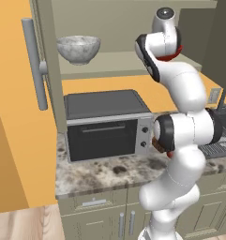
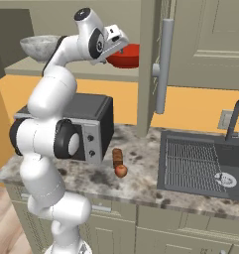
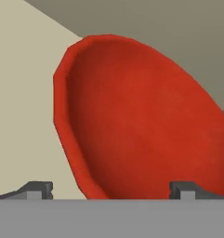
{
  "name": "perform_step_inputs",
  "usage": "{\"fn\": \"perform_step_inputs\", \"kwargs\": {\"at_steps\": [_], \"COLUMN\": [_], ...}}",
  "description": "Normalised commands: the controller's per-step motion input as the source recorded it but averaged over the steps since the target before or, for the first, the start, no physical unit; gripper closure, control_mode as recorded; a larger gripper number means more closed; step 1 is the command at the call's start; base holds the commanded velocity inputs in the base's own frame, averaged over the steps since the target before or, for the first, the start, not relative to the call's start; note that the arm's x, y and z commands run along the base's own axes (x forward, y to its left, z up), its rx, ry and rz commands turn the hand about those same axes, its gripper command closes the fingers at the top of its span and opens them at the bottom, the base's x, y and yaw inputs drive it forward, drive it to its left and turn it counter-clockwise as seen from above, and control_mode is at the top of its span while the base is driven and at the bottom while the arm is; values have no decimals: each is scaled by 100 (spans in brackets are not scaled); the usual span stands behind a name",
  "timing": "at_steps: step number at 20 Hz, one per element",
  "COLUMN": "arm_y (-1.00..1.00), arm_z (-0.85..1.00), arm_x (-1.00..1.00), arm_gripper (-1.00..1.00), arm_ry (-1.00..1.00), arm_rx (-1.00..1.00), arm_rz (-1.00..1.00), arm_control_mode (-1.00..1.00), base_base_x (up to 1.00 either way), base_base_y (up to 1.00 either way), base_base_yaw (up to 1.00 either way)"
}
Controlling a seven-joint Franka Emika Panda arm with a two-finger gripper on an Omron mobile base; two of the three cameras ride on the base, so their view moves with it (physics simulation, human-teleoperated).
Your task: Pick both bowls and place them on the counter. Then place the bread in one bowl and place the apple in the other bowl.
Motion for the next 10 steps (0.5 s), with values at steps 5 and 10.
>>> {"fn": "perform_step_inputs", "kwargs": {"at_steps": [5,10], "arm_y": [-5,-9], "arm_z": [-1,-21], "arm_x": [22,0], "arm_gripper": [-100,100], "arm_ry": [0,1], "arm_rx": [-1,-2], "arm_rz": [6,2], "arm_control_mode": [-100,-100], "base_base_x": [0,0], "base_base_y": [0,0], "base_base_yaw": [0,0]}}
